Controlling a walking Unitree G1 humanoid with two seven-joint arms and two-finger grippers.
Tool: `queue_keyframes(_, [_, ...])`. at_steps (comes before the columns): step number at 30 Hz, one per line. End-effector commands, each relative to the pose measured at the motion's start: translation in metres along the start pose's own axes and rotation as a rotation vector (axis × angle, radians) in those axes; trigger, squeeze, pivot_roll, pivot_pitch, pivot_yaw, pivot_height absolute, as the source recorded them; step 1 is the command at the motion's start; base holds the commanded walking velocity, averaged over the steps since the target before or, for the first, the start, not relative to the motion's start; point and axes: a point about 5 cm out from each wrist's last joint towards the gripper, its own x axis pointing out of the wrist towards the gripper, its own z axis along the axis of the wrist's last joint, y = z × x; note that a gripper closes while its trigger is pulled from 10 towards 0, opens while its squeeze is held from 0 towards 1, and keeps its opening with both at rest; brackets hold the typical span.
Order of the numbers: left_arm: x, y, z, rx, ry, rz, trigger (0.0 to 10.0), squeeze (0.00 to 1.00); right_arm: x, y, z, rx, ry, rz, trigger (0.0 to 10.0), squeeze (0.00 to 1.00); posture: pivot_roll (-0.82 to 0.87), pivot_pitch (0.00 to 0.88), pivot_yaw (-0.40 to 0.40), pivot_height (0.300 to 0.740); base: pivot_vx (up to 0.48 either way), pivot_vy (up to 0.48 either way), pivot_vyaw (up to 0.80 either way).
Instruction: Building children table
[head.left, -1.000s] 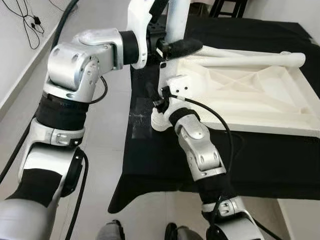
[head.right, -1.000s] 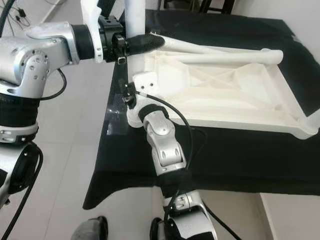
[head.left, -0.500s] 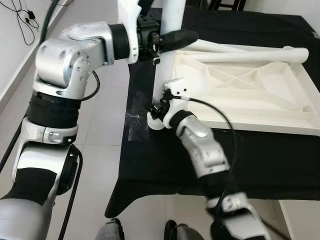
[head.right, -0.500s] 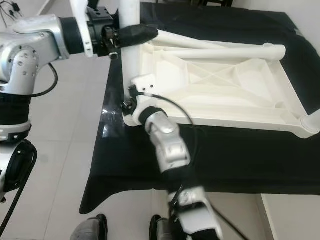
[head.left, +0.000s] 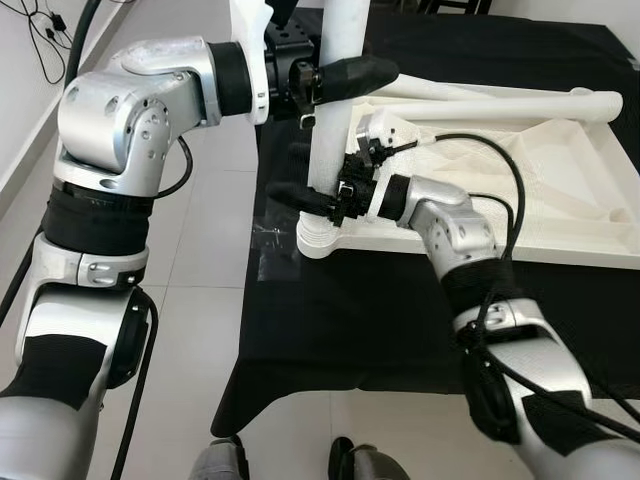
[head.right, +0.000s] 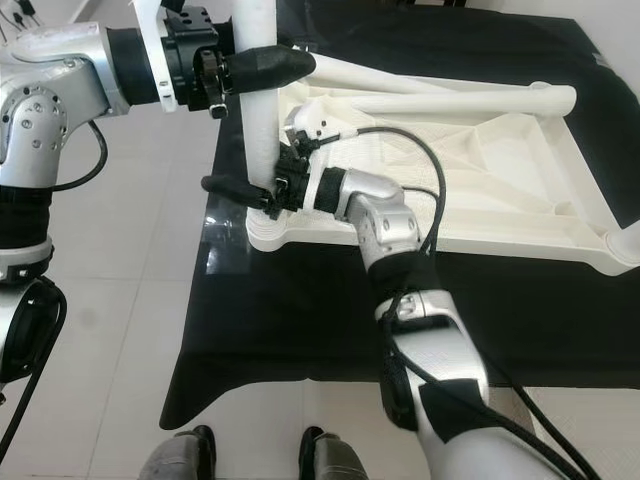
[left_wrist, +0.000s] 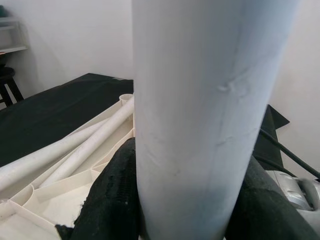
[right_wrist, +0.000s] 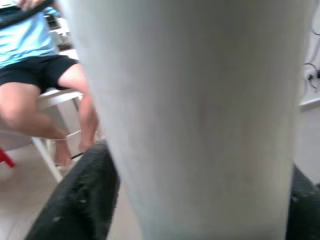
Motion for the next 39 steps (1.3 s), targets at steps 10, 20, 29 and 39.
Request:
queue_keyframes(10, [0.001,0.001,-0.014,-0.030,0.059,-0.006,0.0,0.00,0.001,-0.004,0.000,0.042,0.004,0.110,0.0,0.00,0.17,0.225,-0.050,0.740,0.000,0.000,0.00])
queue_keyframes(20, [-0.003,0.009,-0.017,-0.021,0.056,0.038,10.0,1.00,-0.007,-0.005,-0.012,0.016,-0.013,0.041,0.0,0.00,0.15,0.227,-0.061,0.740,0.000,0.000,0.00])
queue_keyframes(29, [-0.031,0.012,-0.017,-0.093,0.070,0.124,10.0,0.00,-0.015,0.041,-0.099,0.080,0.188,-0.947,0.0,0.00,0.15,0.252,-0.065,0.740,0.000,0.000,0.00])
queue_keyframes(39, [-0.079,0.001,-0.041,-0.180,0.122,0.149,10.0,0.00,0.007,0.014,-0.075,-0.011,0.122,-0.953,0.0,0.00,0.15,0.228,-0.073,0.740,0.000,0.000,0.00])
